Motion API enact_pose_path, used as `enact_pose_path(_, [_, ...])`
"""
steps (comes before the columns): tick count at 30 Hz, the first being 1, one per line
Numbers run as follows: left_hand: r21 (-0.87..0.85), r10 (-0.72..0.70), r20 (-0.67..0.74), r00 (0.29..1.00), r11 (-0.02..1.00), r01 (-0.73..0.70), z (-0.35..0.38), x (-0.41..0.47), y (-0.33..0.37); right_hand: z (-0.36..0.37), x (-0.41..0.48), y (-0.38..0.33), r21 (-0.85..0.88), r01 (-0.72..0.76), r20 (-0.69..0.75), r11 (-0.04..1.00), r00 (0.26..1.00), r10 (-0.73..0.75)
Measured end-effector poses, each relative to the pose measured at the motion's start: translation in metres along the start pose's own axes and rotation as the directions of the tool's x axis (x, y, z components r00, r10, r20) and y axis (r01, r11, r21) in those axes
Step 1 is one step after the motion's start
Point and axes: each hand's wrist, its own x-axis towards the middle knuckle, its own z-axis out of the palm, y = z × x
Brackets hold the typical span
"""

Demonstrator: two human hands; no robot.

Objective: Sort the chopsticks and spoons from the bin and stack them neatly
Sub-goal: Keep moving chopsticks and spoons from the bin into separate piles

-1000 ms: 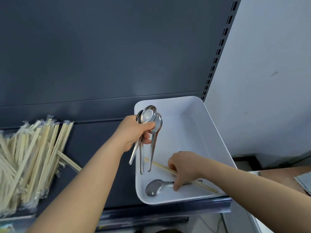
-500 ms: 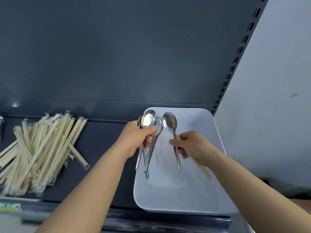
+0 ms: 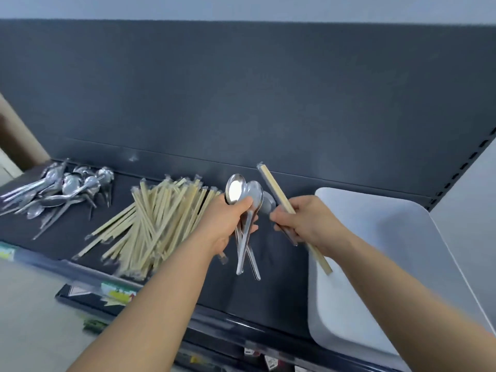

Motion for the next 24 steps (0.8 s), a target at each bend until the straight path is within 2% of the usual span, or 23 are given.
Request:
enact_pose_path(8, [0.047, -0.041, -0.071, 0.997, 0.998, 0.044, -0.145, 0.029, 0.008, 0.146, 0.03, -0.05, 0.089, -0.007, 0.08, 0.996, 0.997, -0.001])
enact_pose_path(11, [0.158, -0.002, -0.145, 0.989, 0.987, 0.025, -0.189, 0.041, 0.01, 0.187, 0.039, -0.065, 0.208, -0.042, 0.1, 0.977, 0.995, 0.021])
enact_pose_path(13, [0.223, 0.043, -0.2, 0.979, 0.975, 0.003, -0.212, 0.051, 0.008, 0.207, 0.047, -0.07, 0.218, -0.075, 0.087, 0.973, 0.995, 0.057])
enact_pose_path(15, [0.244, 0.047, -0.219, 0.974, 0.97, 0.008, -0.23, 0.062, 0.006, 0.224, 0.058, -0.07, 0.135, -0.13, 0.045, 0.982, 0.991, 0.125])
enact_pose_path(17, [0.25, 0.046, -0.228, 0.973, 0.968, 0.013, -0.243, 0.071, 0.004, 0.238, 0.073, -0.067, -0.031, -0.173, -0.02, 0.984, 0.985, 0.173])
enact_pose_path(19, [0.264, 0.035, -0.209, 0.977, 0.964, 0.022, -0.253, 0.078, 0.002, 0.248, 0.088, -0.062, -0.169, -0.174, -0.073, 0.97, 0.984, 0.164])
enact_pose_path(24, [0.299, 0.044, -0.208, 0.977, 0.954, 0.02, -0.267, 0.101, -0.003, 0.263, 0.118, -0.058, -0.345, -0.171, -0.176, 0.923, 0.978, 0.115])
